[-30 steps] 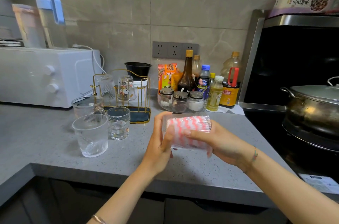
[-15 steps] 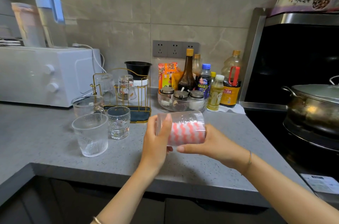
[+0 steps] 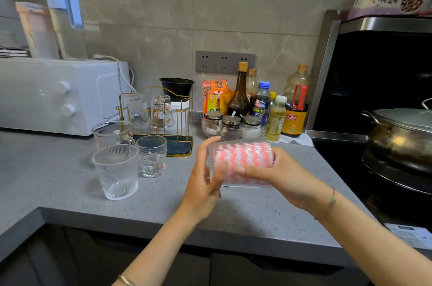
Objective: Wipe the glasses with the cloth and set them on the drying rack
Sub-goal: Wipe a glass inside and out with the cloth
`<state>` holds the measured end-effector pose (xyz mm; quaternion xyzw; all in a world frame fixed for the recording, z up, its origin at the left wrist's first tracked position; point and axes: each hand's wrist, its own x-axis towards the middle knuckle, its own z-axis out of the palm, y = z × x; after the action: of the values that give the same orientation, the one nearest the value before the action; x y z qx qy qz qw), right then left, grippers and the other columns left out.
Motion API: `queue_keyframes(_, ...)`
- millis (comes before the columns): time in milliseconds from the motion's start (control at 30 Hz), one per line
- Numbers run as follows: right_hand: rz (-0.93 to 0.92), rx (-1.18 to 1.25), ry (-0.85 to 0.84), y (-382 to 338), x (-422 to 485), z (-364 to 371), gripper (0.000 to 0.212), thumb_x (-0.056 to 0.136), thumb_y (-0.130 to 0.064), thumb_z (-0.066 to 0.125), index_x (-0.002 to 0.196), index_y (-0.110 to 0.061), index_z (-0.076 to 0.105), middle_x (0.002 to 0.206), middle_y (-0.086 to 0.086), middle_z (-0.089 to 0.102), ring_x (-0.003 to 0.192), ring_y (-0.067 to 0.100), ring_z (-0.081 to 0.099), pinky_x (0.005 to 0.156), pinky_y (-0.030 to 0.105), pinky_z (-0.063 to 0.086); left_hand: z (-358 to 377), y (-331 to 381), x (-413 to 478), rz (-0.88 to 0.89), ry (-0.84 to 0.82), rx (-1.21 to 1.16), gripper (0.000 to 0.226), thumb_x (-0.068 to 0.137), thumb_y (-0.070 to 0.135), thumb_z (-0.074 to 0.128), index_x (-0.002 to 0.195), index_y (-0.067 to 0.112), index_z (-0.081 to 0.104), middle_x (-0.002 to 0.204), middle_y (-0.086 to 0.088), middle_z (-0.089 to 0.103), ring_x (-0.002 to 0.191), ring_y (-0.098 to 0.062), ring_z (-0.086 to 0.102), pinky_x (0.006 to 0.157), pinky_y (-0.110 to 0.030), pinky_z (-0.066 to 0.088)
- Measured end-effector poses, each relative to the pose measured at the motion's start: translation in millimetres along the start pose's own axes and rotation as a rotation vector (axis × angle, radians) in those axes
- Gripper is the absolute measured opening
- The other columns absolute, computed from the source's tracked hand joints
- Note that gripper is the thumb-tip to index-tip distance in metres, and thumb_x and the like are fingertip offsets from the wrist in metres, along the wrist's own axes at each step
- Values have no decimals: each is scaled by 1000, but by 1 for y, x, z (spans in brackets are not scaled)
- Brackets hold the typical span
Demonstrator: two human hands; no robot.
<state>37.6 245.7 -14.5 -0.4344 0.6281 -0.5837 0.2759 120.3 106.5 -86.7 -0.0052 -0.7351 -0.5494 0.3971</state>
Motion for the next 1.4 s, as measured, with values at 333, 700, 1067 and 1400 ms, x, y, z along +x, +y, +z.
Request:
queue_keyframes(333,-78,-194,73,-1,1,14,31,68,-6,82,86,-27,66,80,-14,75,81,5,72,68,15,55,5,9,10,-415,136,-77,80,76,77,34,123,16,53,93,-7,66,63,-10,64,46,-20,48)
queue_keyframes(700,35,65,-207,-5,-2,12,42,70,3,72,107,-16,68,112,14,69,102,23,67,93,34,52,-13,5,-1,221,157,292,75,74,87,35,121,29,42,108,33,52,92,1,60,71,-19,52)
queue_keyframes(1067,11,-99,-7,-10,-2,14,30,74,-4,75,97,-23,68,92,-3,76,86,11,72,71,17,55,-5,13,1,-185,2,36,86,68,85,36,136,31,36,96,3,62,61,0,59,50,-18,46)
queue_keyframes(1400,7,-215,84,1,-2,21,30,66,-4,84,89,-18,71,84,-3,76,80,9,72,69,15,54,1,20,3,-469,174,-145,61,82,69,36,105,16,56,70,-4,58,49,-9,53,43,-19,39)
